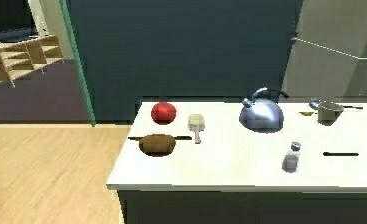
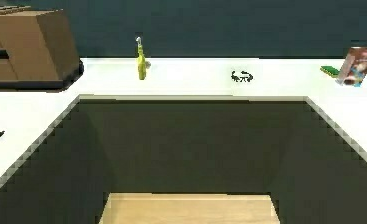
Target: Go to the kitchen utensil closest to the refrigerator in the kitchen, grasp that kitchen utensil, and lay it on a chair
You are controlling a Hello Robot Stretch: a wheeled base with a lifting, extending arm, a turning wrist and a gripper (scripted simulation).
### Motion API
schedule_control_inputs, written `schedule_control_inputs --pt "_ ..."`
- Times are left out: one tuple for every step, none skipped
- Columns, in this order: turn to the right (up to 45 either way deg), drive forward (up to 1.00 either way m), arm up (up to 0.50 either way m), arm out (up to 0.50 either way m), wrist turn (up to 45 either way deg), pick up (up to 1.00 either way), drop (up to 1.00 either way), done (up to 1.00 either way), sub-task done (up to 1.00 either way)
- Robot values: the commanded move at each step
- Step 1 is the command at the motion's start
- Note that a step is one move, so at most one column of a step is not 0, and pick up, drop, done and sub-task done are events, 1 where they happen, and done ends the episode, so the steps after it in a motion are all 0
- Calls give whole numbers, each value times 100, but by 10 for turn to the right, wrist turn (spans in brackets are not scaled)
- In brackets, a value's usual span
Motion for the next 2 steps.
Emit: schedule_control_inputs --pt "0 30 0 0 0 0 0 0 0" --pt "-450 0 0 0 0 0 0 0 0"
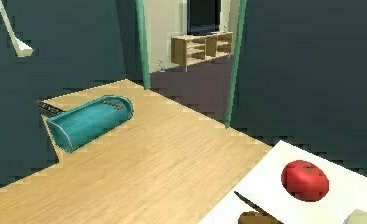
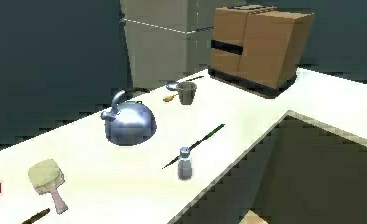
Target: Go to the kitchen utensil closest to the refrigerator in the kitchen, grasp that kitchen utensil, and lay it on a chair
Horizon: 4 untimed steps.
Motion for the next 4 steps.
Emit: schedule_control_inputs --pt "-120 0 0 0 0 0 0 0 0" --pt "0 0 50 0 0 0 0 0 0" --pt "0 0 38 0 0 0 0 0 0" --pt "0 0 0 26 0 0 0 0 0"
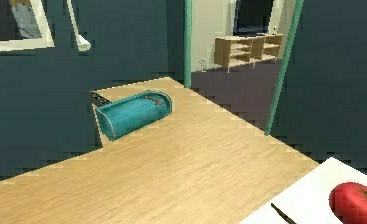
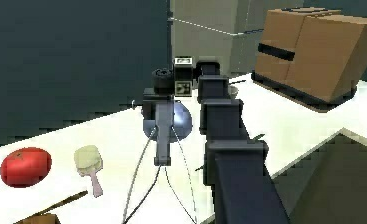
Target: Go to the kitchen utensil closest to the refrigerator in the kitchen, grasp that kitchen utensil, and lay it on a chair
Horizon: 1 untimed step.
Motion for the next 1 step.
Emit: schedule_control_inputs --pt "0 0 0 0 450 0 0 0 0"
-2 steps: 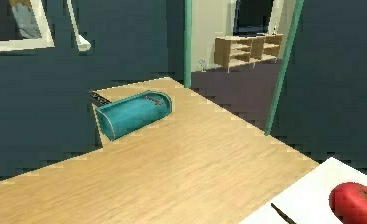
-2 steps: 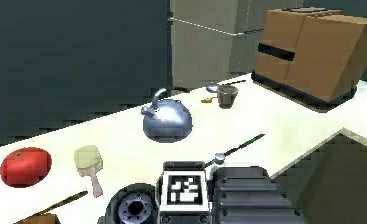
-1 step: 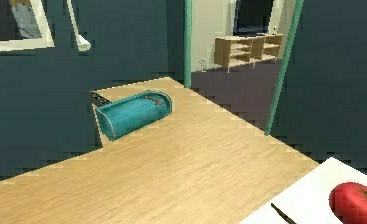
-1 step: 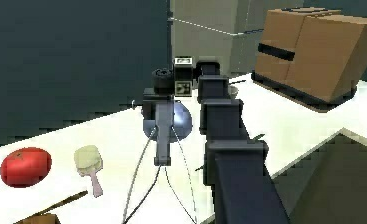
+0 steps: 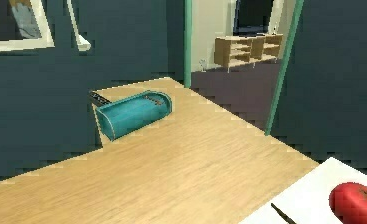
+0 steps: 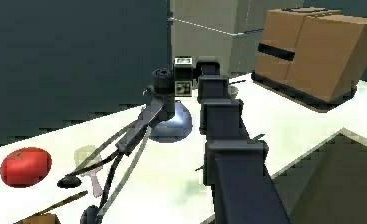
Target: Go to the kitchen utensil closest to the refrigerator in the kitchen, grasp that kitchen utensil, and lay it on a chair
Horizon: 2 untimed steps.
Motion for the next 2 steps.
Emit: schedule_control_inputs --pt "0 0 0 0 450 0 0 0 0" --pt "0 0 0 0 450 0 0 0 0"
